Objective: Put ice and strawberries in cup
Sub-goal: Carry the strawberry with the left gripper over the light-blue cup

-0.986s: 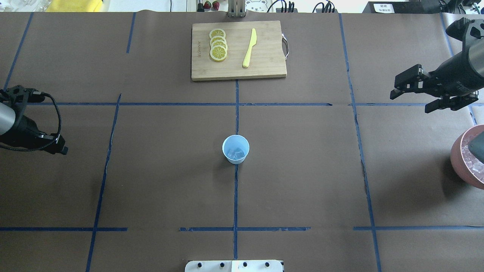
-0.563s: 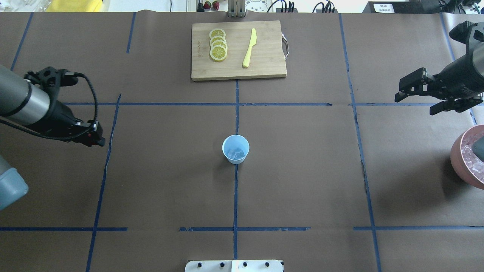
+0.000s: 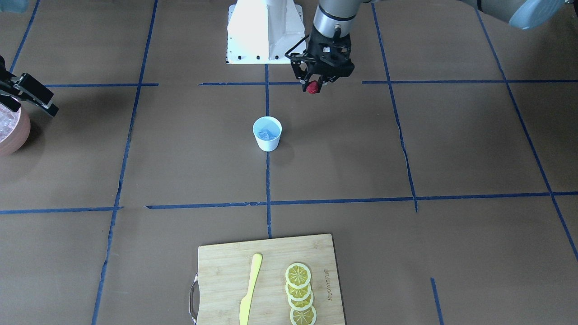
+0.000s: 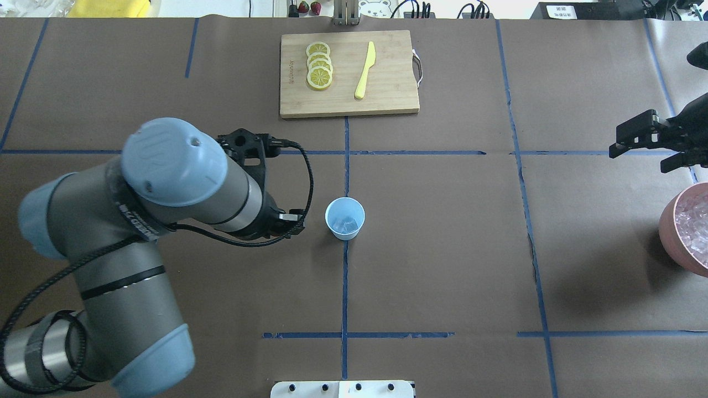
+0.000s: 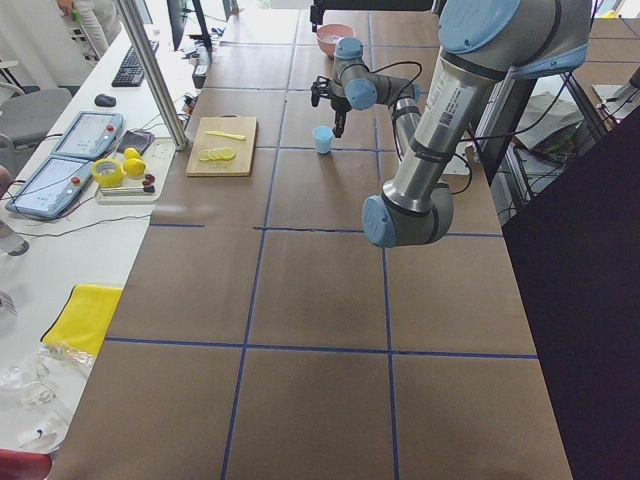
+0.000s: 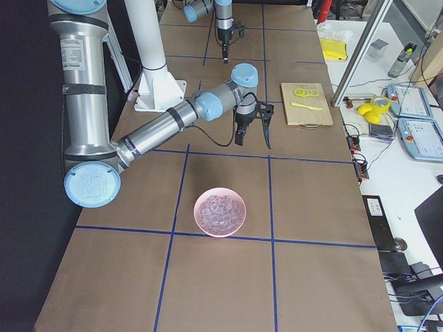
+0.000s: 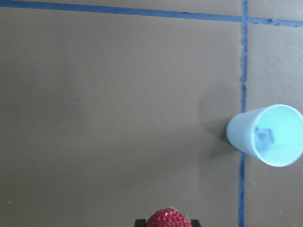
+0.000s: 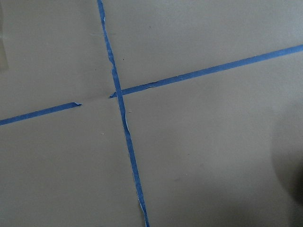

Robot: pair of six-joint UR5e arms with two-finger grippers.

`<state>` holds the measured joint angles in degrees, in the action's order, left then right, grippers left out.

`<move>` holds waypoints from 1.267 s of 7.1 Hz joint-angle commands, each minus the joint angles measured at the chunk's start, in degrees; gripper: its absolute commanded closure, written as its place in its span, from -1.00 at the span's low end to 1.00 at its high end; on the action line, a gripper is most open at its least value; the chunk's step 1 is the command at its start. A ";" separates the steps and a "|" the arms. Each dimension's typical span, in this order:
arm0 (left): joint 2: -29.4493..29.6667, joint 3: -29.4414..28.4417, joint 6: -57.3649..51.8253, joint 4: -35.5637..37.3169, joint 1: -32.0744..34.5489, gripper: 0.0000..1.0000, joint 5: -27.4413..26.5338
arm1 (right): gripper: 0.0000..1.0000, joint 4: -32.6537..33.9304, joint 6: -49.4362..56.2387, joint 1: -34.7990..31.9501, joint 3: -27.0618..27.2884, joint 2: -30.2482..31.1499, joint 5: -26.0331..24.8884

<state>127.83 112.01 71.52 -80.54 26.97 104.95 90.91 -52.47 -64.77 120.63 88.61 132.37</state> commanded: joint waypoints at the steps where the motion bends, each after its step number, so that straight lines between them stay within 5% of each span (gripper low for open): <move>1: 11.08 -13.44 0.64 -0.05 -1.66 1.00 -4.65 | -0.99 -0.03 0.53 -0.27 0.04 0.60 -0.01; 6: 15.87 -22.09 0.11 -2.68 -1.75 0.87 -6.24 | -0.98 -0.03 0.53 -0.27 0.13 0.78 -0.01; 9: 14.73 -21.93 0.20 -3.04 -1.75 0.66 -6.25 | -0.99 -0.03 0.53 -0.27 0.13 0.78 -0.01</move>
<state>143.07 89.97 71.71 -83.49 25.22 98.74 90.88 -51.94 -65.04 120.77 89.38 132.36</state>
